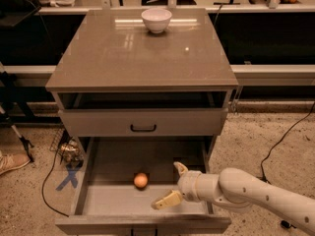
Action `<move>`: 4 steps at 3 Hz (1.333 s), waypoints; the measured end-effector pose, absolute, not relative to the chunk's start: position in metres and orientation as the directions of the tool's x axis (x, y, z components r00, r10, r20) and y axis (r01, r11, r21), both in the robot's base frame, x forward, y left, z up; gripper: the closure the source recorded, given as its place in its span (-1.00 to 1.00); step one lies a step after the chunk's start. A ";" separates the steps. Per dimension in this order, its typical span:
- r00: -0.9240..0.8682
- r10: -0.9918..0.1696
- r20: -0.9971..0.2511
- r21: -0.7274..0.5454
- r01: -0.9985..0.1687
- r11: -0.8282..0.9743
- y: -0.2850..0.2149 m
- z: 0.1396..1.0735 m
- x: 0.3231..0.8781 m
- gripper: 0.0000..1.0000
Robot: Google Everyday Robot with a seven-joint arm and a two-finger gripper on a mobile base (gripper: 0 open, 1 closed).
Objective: Pick orange from middle drawer and place on counter
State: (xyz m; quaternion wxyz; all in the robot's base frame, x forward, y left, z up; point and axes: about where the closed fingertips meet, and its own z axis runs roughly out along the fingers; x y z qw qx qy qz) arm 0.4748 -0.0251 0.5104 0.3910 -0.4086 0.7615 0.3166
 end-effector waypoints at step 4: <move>-0.276 -0.425 -0.862 0.029 -0.864 0.503 0.048 0.431 0.550 -1.00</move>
Offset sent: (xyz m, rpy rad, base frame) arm 0.0679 0.0738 -0.0680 -0.1229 -0.1424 0.0032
